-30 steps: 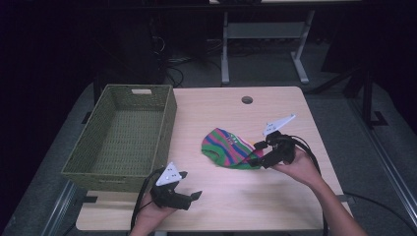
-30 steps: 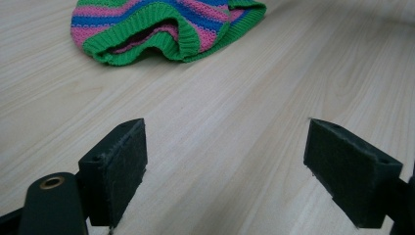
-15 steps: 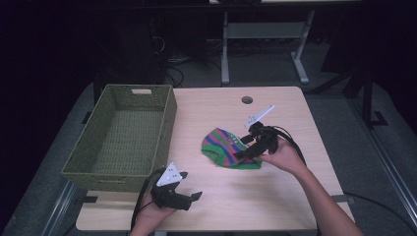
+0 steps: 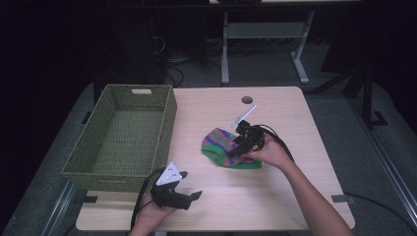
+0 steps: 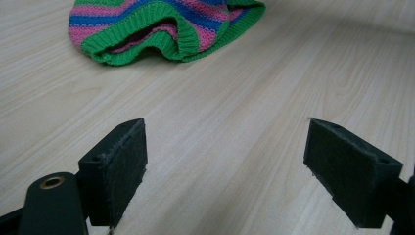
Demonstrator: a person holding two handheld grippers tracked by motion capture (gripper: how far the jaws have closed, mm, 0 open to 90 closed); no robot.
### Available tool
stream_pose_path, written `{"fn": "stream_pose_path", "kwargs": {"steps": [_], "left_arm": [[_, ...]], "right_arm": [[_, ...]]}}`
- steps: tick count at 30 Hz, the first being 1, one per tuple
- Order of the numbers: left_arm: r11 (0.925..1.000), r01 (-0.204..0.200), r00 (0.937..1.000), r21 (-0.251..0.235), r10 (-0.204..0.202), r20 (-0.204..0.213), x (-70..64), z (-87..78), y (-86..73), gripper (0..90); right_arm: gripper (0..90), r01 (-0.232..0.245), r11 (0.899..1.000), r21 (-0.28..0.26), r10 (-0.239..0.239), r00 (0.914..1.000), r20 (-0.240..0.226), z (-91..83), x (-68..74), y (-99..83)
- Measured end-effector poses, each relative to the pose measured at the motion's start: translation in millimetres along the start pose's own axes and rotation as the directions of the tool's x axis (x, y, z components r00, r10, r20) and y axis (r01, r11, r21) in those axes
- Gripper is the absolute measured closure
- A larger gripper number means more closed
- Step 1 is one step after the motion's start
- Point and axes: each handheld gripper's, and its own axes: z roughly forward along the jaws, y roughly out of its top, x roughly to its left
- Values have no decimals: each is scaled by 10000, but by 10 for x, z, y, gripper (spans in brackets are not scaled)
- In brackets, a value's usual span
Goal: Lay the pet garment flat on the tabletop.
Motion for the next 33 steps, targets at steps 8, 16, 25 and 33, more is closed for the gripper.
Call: {"fn": "stream_pose_path", "kwargs": {"steps": [8, 16, 25, 33], "left_arm": [[10000, -54, 10000, 39, 54, 38, 6, -6, -1, 159], [9999, -98, 9999, 58, 98, 47, -7, 1, -3, 159], [9999, -123, 9999, 82, 123, 51, -34, 21, -1, 159], [9999, -133, 9999, 87, 133, 43, -28, 5, 0, 159]], "right_arm": [[231, -334, 9986, 415, 309, 9977, 596, 119, -69, 33], [247, -417, 9948, 927, 313, 9933, 1114, 302, -91, 31], [403, -32, 9851, 1722, -303, 9810, 1916, 330, -7, 100], [576, -164, 9868, 1608, -167, 9792, 2022, 292, -67, 93]]}}
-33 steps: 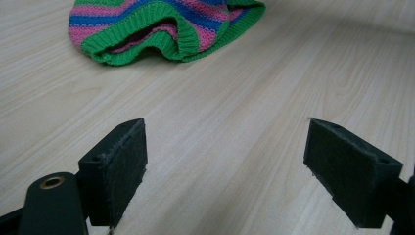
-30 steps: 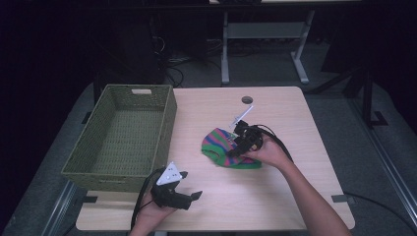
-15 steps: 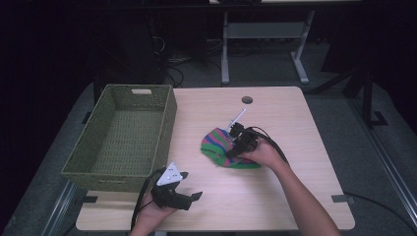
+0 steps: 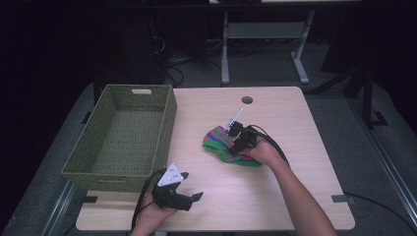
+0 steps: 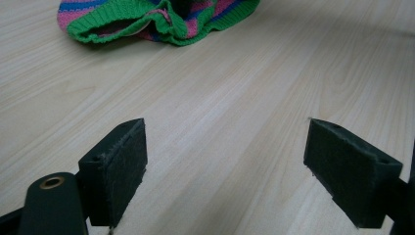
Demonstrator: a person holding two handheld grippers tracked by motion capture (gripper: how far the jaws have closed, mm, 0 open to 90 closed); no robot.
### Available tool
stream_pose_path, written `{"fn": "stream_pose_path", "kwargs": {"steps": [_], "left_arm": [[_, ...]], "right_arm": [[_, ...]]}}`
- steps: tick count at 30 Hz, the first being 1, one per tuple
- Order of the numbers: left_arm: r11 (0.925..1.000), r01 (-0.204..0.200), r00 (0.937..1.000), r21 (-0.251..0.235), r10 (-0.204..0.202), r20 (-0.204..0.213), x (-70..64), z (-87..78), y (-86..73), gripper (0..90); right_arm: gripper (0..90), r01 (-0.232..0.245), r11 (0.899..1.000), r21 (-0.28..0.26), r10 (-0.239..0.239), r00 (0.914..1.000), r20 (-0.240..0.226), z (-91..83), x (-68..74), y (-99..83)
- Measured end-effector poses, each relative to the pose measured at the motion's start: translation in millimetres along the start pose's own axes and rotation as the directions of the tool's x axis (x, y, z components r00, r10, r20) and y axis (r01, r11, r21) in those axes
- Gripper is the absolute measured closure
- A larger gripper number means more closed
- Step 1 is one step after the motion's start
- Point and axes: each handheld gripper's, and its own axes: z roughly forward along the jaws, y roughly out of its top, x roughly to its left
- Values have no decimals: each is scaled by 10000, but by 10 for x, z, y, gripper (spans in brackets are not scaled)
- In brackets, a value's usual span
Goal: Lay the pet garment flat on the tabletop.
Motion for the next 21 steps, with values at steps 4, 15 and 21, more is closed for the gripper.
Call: {"fn": "stream_pose_path", "kwargs": {"steps": [4, 15, 21], "left_arm": [[9996, 172, 9998, -215, -169, 115, -1, -15, 6, 159], [9993, 317, 9994, -219, -314, 138, 12, -11, -7, 159], [9992, 334, 9993, -226, -330, 183, 20, -5, -4, 159]], "right_arm": [[651, -4, 10000, 14, 4, 9998, 175, -4, -8, 3], [716, -192, 9998, -109, 195, 9995, 231, -38, -18, 3], [720, -526, 9974, -501, 532, 9985, 116, -133, -93, -39]]}}
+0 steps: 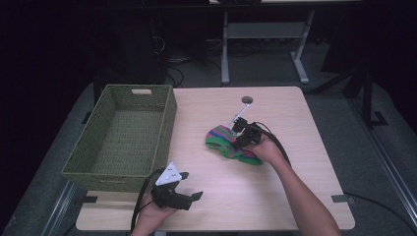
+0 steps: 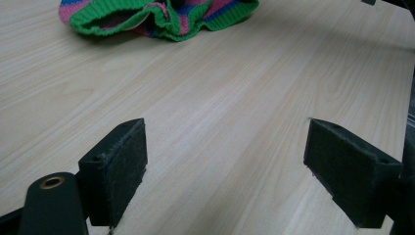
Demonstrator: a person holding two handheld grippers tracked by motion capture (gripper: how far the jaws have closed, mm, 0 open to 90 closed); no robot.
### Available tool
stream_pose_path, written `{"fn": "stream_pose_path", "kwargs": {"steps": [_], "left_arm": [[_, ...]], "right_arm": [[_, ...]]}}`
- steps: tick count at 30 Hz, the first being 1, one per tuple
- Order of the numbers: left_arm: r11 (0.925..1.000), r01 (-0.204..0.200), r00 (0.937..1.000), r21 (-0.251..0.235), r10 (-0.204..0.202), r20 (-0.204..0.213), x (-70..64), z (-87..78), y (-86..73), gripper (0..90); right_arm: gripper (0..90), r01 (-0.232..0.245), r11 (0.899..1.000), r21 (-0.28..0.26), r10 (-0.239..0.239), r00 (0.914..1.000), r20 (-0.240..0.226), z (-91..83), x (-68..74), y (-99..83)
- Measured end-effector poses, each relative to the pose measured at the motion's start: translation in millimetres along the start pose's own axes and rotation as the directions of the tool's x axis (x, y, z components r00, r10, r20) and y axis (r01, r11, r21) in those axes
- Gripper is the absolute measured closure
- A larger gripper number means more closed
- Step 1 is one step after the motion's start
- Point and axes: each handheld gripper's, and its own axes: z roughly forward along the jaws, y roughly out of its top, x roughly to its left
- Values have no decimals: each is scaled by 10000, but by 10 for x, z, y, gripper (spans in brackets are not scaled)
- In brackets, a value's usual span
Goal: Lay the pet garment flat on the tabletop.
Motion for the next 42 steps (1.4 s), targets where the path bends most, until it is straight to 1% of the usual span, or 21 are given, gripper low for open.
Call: {"fn": "stream_pose_path", "kwargs": {"steps": [2, 3, 4, 5, 7, 11, 14, 15, 16, 18, 20, 21, 22, 26, 28, 29, 30, 37, 38, 41, 42], "left_arm": [[10000, 76, 10000, 63, -76, -5, 2, 10, -2, 159], [10000, 55, 10000, 60, -55, -20, 3, 12, -2, 159], [10000, 5, 10000, 63, -5, -36, 7, 10, -1, 159], [10000, 18, 10000, 44, -18, -33, 4, 9, -2, 159], [10000, 14, 10000, 29, -14, -54, 2, 6, -3, 159], [9997, 140, 9998, -175, -138, 116, 3, -8, 7, 159], [9992, 270, 9993, -302, -262, 257, -12, 2, 15, 159], [9992, 270, 9993, -302, -262, 257, -12, 2, 15, 159], [9992, 267, 9993, -299, -259, 257, -20, 6, 17, 159], [9992, 261, 9992, -310, -251, 310, -34, 15, 20, 159], [9995, 201, 9994, -258, -193, 303, -55, 26, 26, 159], [9995, 201, 9994, -258, -193, 303, -55, 26, 26, 159], [9998, 64, 9995, -213, -58, 301, -49, 24, 31, 159], [9994, 184, 9994, -304, -174, 314, -53, 32, 28, 159], [9995, 176, 9995, -260, -169, 285, -45, 23, 30, 159], [9994, 209, 9994, -286, -201, 291, -42, 20, 28, 159], [9993, 254, 9994, -282, -247, 249, -44, 13, 27, 159], [9986, 350, 9991, -392, -340, 271, -41, 4, 28, 159], [9984, 356, 9991, -440, -344, 256, -42, -7, 35, 159], [9982, 376, 9990, -464, -364, 270, -39, -9, 36, 159], [9983, 384, 9990, -449, -373, 265, -35, -7, 35, 159]], "right_arm": [[720, 15, 10000, -42, -15, 9999, -129, -38, -9, -7], [720, 42, 9999, -104, -43, 9999, -110, -70, -11, -12], [720, 15, 9999, -161, -17, 10000, -74, -91, -16, -15], [720, -80, 9996, -255, 77, 9999, -127, -119, -21, -19], [720, -110, 9992, -372, 102, 9997, -231, -173, -32, -28], [720, -44, 9977, -670, 30, 9998, -205, -314, -22, -51], [719, -215, 9947, -1005, 172, 9989, -442, -449, -34, -66], [719, -215, 9947, -1005, 172, 9989, -442, -449, -34, -66], [717, -225, 9930, -1158, 175, 9989, -441, -539, -35, -70], [716, -235, 9904, -1364, 171, 9987, -478, -631, -27, -74], [716, -254, 9850, -1705, 157, 9982, -584, -751, -12, -80], [716, -254, 9850, -1705, 157, 9982, -584, -751, -12, -80], [716, -221, 9834, -1802, 106, 9979, -642, -780, -7, -88], [716, -206, 9825, -1853, 81, 9977, -678, -881, 20, -129], [716, -65, 9807, -1956, -55, 9981, -609, -962, 42, -169], [716, -65, 9807, -1956, -55, 9981, -609, -962, 42, -169], [716, -78, 9801, -1982, -47, 9980, -627, -1009, 54, -201], [716, 137, 9775, -2104, -259, 9981, -553, -1114, 105, -303], [716, 194, 9759, -2174, -319, 9980, -544, -1148, 128, -337], [716, 283, 9743, -2233, -415, 9977, -545, -1171, 164, -374], [715, 351, 9739, -2244, -493, 9971, -579, -1187, 202, -416]]}}
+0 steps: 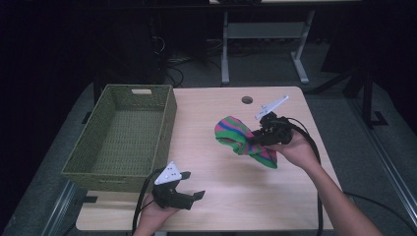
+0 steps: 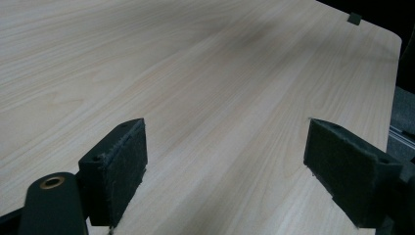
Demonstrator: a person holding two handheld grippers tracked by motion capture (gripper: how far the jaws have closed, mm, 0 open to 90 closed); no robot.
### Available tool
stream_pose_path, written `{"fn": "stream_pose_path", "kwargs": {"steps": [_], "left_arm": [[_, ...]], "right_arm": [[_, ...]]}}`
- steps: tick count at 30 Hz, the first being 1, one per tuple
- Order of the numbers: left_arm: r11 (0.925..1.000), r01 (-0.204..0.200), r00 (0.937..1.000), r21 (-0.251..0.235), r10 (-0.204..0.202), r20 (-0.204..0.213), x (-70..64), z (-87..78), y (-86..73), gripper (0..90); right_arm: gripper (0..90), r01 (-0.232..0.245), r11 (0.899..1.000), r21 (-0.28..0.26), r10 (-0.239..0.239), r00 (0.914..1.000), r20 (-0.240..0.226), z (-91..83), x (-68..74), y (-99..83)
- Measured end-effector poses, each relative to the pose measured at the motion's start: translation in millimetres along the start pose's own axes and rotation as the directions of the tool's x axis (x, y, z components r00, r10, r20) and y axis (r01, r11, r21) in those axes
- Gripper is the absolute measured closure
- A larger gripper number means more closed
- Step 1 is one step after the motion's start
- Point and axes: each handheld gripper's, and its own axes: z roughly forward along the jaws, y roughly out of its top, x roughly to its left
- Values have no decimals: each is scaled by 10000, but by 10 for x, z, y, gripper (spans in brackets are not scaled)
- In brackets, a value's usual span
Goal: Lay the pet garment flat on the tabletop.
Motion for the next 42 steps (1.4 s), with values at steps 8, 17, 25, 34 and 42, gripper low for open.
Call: {"fn": "stream_pose_path", "kwargs": {"steps": [8, 17, 25, 34, 42], "left_arm": [[10000, -40, 10000, -2, 40, -2, -9, 2, 0, 159], [10000, 12, 10000, -87, -12, -42, 11, -14, -3, 159], [9999, -2, 10000, -156, 1, -72, 13, -31, -4, 159], [9999, 79, 10000, -149, -79, -13, 5, -25, -5, 159], [9998, 116, 9999, -182, -117, -23, 8, -32, -8, 159]], "right_arm": [[715, -19, 10000, -49, 19, 9999, -153, 13, 62, -134], [712, 33, 9999, -154, -37, 9996, -272, 54, 124, -209], [710, 219, 9997, -103, -223, 9989, -424, 115, 217, -254], [707, 252, 9997, -27, -253, 9983, -529, 192, 324, -318], [700, 148, 9997, 195, -133, 9970, -759, 343, 360, -405]]}}
